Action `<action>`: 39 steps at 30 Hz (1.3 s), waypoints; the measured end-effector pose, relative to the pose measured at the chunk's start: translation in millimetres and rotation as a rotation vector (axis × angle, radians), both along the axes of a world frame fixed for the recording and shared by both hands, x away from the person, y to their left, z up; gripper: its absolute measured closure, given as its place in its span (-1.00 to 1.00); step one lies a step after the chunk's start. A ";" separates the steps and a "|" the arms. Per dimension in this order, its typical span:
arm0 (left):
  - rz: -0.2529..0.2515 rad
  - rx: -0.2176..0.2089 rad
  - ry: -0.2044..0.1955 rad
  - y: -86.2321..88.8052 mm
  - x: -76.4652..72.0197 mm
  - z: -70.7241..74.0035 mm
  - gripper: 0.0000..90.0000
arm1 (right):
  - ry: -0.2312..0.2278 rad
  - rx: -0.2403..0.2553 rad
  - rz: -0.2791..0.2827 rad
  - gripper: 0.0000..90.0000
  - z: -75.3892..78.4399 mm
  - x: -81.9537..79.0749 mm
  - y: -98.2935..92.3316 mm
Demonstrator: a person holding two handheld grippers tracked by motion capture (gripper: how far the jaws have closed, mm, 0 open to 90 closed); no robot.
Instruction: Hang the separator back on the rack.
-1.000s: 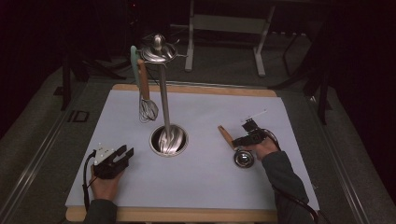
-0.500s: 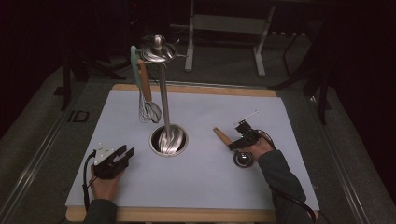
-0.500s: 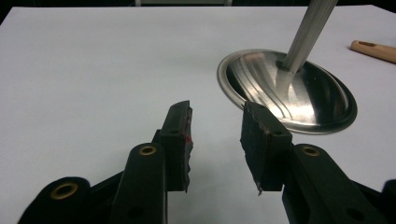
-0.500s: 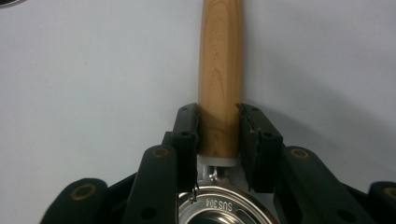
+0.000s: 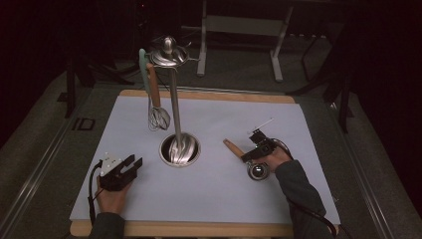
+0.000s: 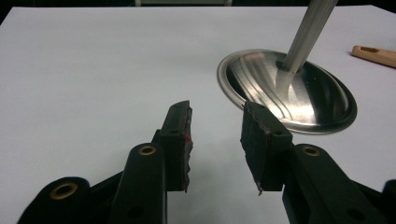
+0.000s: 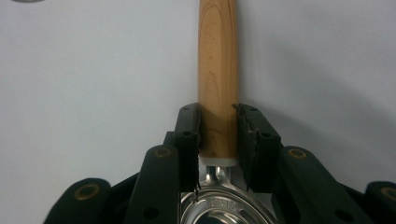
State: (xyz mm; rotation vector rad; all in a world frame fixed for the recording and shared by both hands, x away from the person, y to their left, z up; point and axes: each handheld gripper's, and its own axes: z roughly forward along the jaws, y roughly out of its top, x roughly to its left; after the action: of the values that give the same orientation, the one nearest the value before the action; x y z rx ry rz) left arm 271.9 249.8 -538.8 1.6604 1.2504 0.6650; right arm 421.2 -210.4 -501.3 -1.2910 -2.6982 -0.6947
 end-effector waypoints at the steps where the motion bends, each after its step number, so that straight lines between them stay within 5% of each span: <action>1: 0.001 -0.001 -0.001 -0.2 0.0 0.0 0.40 | 0.001 -0.003 0.000 0.57 0.1 -0.1 0.9; 8: 0.001 0.003 0.001 -0.1 0.0 0.0 0.38 | 0.005 -0.055 0.011 0.55 0.1 2.2 6.7; 16: 0.001 0.003 0.000 -0.5 0.1 -0.1 0.38 | 0.036 -0.054 0.016 0.54 -0.8 7.0 6.6; 24: 0.002 0.000 -0.001 -0.3 0.0 0.0 0.38 | 0.037 -0.152 0.044 0.56 3.8 8.3 19.6; 39: 0.003 -0.001 -0.005 -0.2 -0.3 0.0 0.38 | -0.022 -0.073 0.064 0.58 13.6 -1.1 24.3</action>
State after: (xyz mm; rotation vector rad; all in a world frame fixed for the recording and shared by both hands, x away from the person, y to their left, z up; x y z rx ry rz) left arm 271.6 249.7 -538.9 1.6552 1.2494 0.6692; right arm 420.1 -186.0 -487.6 -1.2122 -2.7937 -0.6131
